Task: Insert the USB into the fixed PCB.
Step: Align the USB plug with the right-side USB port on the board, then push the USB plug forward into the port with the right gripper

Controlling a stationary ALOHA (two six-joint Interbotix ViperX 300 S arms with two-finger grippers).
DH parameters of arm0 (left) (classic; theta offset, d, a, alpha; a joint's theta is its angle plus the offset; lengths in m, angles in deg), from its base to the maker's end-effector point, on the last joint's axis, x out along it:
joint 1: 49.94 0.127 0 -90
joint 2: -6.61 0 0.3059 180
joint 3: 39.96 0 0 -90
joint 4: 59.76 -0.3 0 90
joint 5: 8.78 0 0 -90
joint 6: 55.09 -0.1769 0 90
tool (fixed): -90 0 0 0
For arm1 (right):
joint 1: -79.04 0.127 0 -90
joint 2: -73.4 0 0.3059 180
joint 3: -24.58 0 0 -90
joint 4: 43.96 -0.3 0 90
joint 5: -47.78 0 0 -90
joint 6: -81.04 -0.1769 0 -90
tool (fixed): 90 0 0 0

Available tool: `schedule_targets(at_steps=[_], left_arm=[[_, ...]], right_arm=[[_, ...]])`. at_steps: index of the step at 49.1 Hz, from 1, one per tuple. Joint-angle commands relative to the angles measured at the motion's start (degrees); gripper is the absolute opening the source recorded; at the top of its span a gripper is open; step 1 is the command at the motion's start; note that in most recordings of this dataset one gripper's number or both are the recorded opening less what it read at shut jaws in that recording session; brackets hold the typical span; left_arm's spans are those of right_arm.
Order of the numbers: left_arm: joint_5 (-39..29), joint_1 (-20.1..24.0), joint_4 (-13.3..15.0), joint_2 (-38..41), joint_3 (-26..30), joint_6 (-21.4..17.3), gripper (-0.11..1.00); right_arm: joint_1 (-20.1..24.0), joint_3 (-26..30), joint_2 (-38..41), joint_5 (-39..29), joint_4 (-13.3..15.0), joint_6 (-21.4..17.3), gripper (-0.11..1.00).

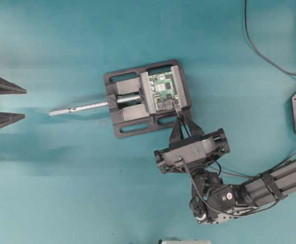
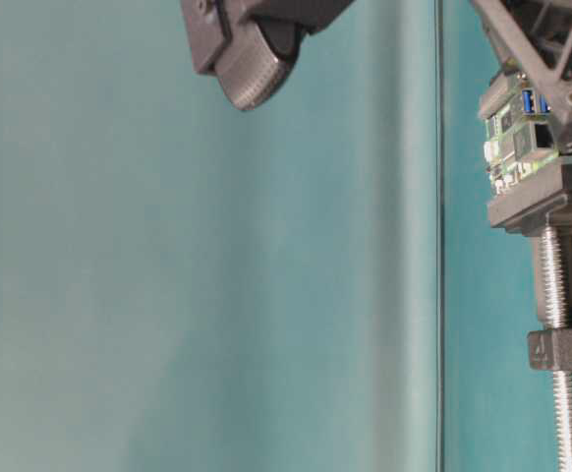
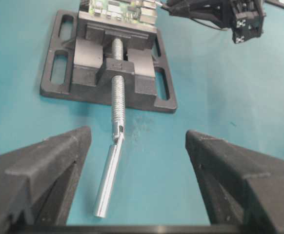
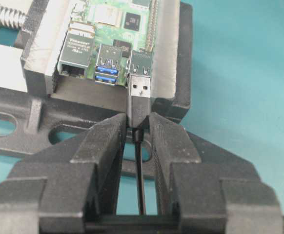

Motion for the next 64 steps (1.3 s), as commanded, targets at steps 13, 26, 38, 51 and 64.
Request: schedule_targets(at_steps=[13, 26, 38, 51, 64], left_arm=[[0.26, 0.0, -0.18, 0.97, 0.7, 0.62, 0.95], [0.26, -0.09, -0.18, 0.97, 0.7, 0.62, 0.95], [0.26, -0.09, -0.09, 0.97, 0.7, 0.62, 0.95], [0.26, -0.09, -0.18, 0.97, 0.7, 0.62, 0.95], [0.26, 0.0, -0.18, 0.97, 0.7, 0.62, 0.95]], right_arm=[[-1.05, 0.79, -2.55, -0.7, 0.26, 1.14, 0.21], [-1.67, 0.79, -2.55, -0.7, 0.18, 2.46, 0.21], [-2.02, 1.14, -2.55, -0.97, 0.18, 2.72, 0.21], [-2.55, 2.02, -2.55, -0.88, 0.26, 2.9, 0.21], [-2.55, 2.02, -3.16, -0.79, 0.35, 3.16, 0.21]])
